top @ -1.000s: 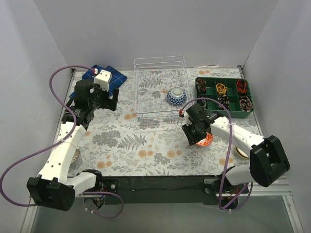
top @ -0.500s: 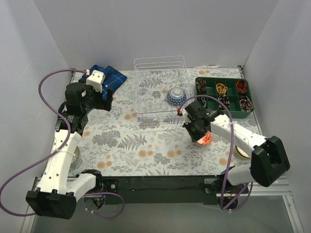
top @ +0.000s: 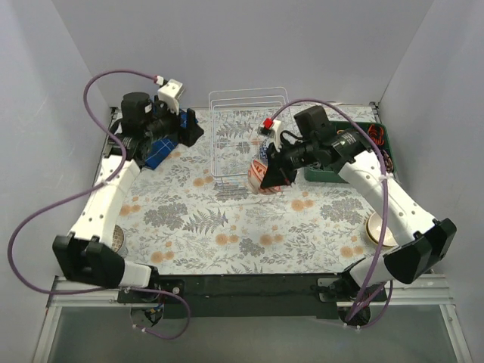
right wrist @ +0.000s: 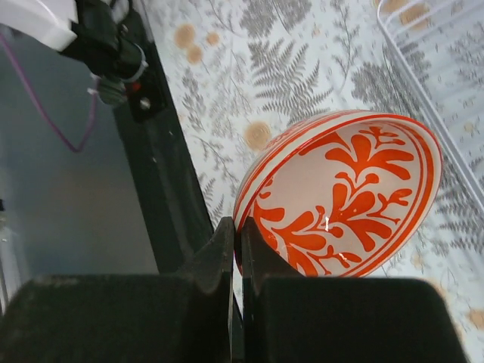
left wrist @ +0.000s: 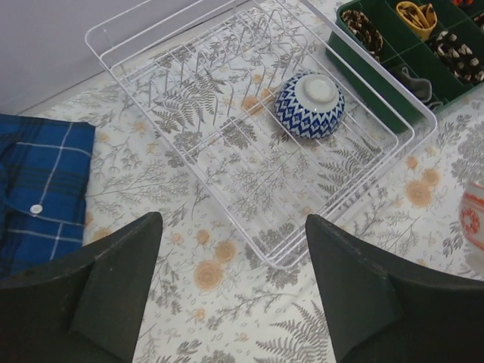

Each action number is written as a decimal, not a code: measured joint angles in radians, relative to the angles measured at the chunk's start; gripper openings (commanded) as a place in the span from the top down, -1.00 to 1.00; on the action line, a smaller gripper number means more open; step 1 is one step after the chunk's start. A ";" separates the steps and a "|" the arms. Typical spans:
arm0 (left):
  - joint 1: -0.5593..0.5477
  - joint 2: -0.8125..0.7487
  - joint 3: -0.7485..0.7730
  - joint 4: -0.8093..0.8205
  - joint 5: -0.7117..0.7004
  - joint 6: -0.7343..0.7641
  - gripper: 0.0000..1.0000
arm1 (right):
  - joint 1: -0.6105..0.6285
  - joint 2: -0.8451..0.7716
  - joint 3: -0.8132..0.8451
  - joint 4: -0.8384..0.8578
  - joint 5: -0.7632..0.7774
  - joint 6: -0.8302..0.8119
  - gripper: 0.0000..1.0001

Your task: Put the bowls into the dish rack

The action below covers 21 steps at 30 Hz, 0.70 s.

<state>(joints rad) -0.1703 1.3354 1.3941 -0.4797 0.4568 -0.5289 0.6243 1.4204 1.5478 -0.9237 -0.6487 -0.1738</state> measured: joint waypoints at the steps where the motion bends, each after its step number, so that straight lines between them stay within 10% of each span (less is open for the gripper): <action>1: -0.007 0.044 0.030 0.005 -0.001 -0.021 -0.38 | -0.025 0.014 0.009 0.018 -0.043 0.012 0.97; 12: -0.047 0.399 0.171 -0.038 0.043 -0.176 0.30 | -0.324 0.491 0.175 0.298 -0.477 0.310 0.97; 16: -0.070 0.458 0.216 -0.052 0.042 -0.164 0.97 | -0.354 0.625 0.284 0.393 -0.545 0.409 0.97; 21: -0.122 0.528 0.309 -0.062 0.043 -0.140 1.00 | -0.376 0.704 0.336 0.459 -0.567 0.476 0.97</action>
<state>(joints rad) -0.2920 1.8637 1.7031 -0.5415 0.4999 -0.6685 0.2481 2.1246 1.8835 -0.4652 -1.2156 0.3019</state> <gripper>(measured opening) 0.010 0.056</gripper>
